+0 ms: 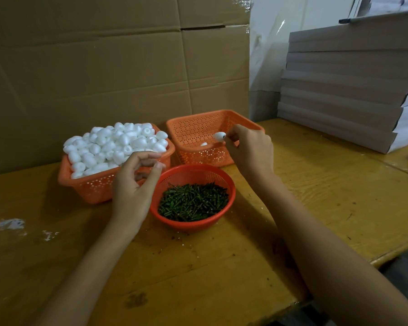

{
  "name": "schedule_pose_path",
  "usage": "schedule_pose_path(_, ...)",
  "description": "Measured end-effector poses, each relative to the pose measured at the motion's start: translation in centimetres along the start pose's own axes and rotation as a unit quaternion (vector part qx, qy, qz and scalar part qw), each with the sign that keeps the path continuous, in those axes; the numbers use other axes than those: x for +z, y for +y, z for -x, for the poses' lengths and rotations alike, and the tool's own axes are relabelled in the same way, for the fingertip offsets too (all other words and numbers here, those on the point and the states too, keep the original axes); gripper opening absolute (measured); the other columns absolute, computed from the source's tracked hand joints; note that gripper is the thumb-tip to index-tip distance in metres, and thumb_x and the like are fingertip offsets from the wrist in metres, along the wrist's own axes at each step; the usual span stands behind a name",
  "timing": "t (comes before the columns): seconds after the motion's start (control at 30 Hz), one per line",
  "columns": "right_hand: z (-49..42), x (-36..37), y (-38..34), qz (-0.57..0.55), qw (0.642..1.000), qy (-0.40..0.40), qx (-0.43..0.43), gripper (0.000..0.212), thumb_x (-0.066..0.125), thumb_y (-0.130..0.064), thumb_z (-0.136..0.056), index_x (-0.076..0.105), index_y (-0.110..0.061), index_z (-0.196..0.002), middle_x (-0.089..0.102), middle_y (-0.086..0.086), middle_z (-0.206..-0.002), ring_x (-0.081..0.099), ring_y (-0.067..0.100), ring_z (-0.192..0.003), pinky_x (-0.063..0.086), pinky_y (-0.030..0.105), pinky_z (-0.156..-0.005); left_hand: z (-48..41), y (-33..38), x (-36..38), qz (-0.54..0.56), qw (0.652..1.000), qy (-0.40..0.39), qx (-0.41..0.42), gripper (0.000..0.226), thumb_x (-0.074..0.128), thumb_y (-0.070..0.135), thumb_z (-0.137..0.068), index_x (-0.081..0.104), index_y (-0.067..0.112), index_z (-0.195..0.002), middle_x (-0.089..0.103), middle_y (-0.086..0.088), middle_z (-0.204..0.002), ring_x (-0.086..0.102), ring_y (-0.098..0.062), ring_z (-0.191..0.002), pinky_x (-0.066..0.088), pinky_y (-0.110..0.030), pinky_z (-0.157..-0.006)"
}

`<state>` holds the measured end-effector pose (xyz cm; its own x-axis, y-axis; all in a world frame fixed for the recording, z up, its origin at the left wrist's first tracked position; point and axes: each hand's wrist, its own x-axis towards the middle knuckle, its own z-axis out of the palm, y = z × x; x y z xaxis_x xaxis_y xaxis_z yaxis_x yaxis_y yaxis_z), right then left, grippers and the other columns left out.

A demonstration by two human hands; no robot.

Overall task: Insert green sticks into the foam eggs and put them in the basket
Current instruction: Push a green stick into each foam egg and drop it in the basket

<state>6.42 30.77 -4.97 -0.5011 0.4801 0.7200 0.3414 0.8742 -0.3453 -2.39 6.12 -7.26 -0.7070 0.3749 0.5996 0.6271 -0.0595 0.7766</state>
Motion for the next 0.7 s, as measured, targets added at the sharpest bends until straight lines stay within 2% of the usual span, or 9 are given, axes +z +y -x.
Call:
schedule_pose_path(0.27,0.08,0.07,-0.12,-0.002,1.0,0.008,0.005,0.017,0.064,-0.029,-0.102,0.076,-0.017,-0.104,0.077,-0.002,-0.089,0.07,0.018,-0.073,0.059,0.04,-0.063,0.05,0.38,-0.08,-0.006,1.0,-0.001,0.007,0.015,0.067,0.024,-0.099,0.071,0.037,-0.106,0.077,0.005,-0.104,0.074,-0.015,-0.106,0.058,-0.055,-0.097)
schedule_pose_path(0.57,0.11,0.01,-0.1,-0.003,1.0,0.006,0.009,0.015,0.067,-0.027,-0.1,0.077,-0.018,-0.106,0.078,-0.001,-0.09,0.071,0.02,-0.075,0.06,0.041,-0.064,0.05,0.57,-0.14,-0.007,1.0,0.0,-0.006,0.014,0.066,0.031,-0.097,0.073,0.036,-0.109,0.078,0.007,-0.105,0.074,-0.015,-0.107,0.059,-0.056,-0.097)
schedule_pose_path(0.7,0.0,0.21,-0.01,-0.002,1.0,-0.004,0.007,0.019,0.065,-0.029,-0.101,0.075,-0.018,-0.114,0.079,0.0,-0.095,0.073,0.021,-0.08,0.061,0.041,-0.068,0.06,0.57,-0.18,-0.004,1.0,0.001,-0.007,0.016,0.068,0.024,-0.1,0.072,0.036,-0.109,0.077,0.005,-0.108,0.074,-0.016,-0.108,0.059,-0.057,-0.097)
